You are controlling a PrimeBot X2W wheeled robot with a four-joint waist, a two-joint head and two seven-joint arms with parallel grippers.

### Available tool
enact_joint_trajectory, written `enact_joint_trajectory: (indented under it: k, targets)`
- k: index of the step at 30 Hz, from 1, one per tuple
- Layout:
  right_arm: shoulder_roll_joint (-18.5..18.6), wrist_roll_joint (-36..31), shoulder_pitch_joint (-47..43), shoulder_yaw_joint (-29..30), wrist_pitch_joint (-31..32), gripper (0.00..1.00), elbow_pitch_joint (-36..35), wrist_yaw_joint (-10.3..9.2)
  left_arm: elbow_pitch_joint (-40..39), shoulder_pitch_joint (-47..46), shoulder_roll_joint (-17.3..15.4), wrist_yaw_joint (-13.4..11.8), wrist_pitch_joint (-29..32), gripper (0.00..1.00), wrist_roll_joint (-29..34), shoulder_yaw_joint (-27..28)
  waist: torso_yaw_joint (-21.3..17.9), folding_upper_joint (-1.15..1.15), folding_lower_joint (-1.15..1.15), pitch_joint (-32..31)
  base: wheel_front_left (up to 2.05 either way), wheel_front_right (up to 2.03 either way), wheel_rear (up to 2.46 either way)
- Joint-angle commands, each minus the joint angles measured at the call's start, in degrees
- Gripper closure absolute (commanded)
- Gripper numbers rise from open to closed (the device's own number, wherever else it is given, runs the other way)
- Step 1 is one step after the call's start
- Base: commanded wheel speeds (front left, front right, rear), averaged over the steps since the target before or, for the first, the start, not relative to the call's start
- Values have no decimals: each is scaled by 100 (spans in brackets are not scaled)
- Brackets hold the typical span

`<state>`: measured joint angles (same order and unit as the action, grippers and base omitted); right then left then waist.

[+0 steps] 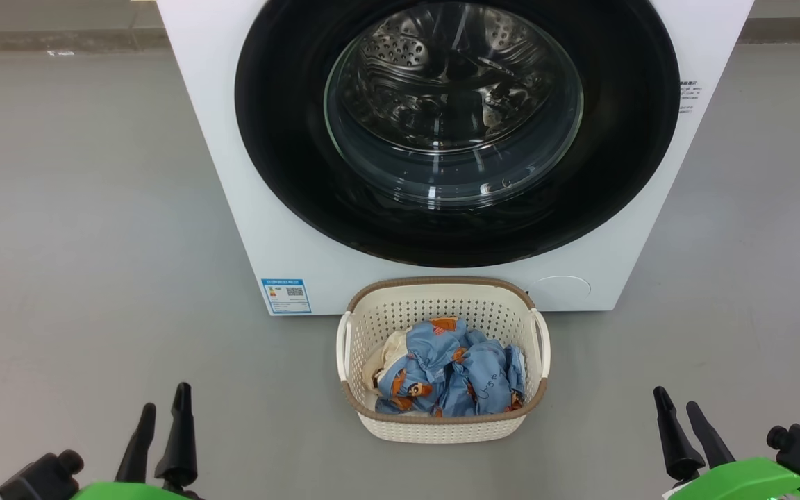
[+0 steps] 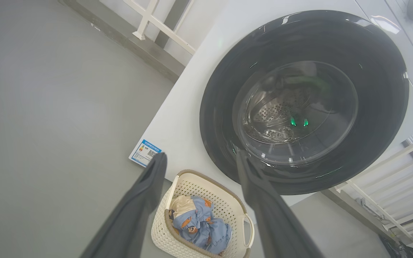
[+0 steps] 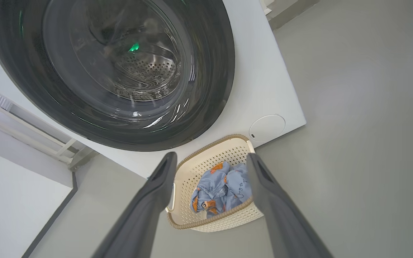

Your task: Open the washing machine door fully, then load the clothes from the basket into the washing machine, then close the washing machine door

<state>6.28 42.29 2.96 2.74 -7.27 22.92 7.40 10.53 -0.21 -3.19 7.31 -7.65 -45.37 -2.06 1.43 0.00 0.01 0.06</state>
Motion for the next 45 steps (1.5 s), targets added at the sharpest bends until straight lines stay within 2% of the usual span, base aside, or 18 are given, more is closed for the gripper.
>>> enact_joint_trajectory:
  k: [1,33,41,45]
  targets:
    - [98,-177,278,-104,-108,0,-118,6,-183,-102,-121,11,-81,0,188,96,1,0,0,-1,0,0,0]
    - [246,-2127,291,-152,-628,0,-63,8,-444,-44,-225,16,-592,0,1926,-117,12,0,0,-28,0,0,0]
    - [231,-2602,266,27,-762,0,-45,9,-423,-50,-280,18,-724,0,2350,-164,17,0,0,-31,0,0,0]
    - [213,-2656,237,54,-773,0,-55,9,-335,-41,-295,18,-735,0,2343,-152,-2,0,0,-32,0,0,0]
